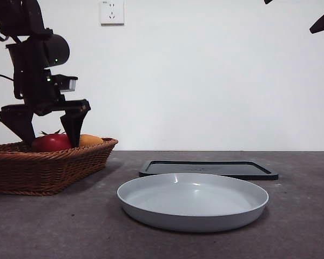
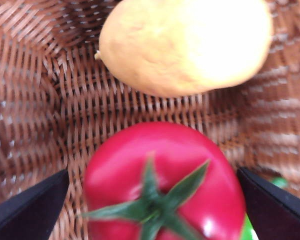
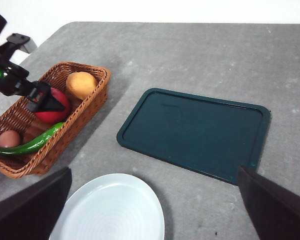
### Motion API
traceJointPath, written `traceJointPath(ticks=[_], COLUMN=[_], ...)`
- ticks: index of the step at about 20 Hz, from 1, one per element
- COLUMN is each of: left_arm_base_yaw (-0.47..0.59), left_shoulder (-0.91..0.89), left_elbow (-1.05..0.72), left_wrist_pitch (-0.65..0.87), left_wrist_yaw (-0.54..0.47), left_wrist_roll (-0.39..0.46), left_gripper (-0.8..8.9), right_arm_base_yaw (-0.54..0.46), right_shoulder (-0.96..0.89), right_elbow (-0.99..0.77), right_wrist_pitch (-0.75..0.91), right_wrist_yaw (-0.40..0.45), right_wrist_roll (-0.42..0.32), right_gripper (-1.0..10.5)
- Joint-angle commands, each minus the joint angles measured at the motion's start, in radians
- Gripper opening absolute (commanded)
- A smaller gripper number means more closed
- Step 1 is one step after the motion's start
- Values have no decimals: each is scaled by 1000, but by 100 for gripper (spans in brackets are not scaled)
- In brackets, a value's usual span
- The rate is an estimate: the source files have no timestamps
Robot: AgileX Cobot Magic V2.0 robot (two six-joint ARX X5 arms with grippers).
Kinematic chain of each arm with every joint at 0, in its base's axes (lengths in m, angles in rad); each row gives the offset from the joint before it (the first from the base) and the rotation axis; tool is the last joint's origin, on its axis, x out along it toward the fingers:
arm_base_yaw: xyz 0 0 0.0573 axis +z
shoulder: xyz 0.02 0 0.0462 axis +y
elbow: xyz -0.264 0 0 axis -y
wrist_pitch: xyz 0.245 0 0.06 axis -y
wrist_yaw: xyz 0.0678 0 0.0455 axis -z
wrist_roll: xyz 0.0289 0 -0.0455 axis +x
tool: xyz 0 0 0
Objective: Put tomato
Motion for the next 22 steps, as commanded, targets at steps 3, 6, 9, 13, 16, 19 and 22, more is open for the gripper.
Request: traceJointPath(ticks=[3, 6, 9, 13, 16, 19, 22], left_arm_base_yaw=[-2, -2, -2, -4, -9, -30, -107], left_shoulder=[68, 80, 78, 75, 61, 35, -15], left_elbow=[26, 26, 29, 89, 191, 282, 295], left_wrist_pitch=[20, 43, 49, -40, -179, -308, -375], left_wrist_yaw=[37, 42, 42, 43, 94, 251, 328], left_wrist_roll=[13, 13, 8, -1, -68, -125, -128], left_gripper=[778, 656, 404, 364, 365, 365, 365], right_arm_base_yaw=[3, 3, 3, 3, 3, 3, 3], right_shoulder=[7, 7, 7, 7, 7, 7, 7], right_elbow=[15, 15, 15, 15, 15, 15, 15], right_wrist_pitch=[10, 10, 10, 10, 9, 10, 10], right_wrist_yaw=[-1, -2, -2, -1, -2, -2, -2], right_wrist_roll=[-4, -4, -4, -4, -4, -4, -4], right_gripper=[550, 550, 550, 550, 550, 550, 550])
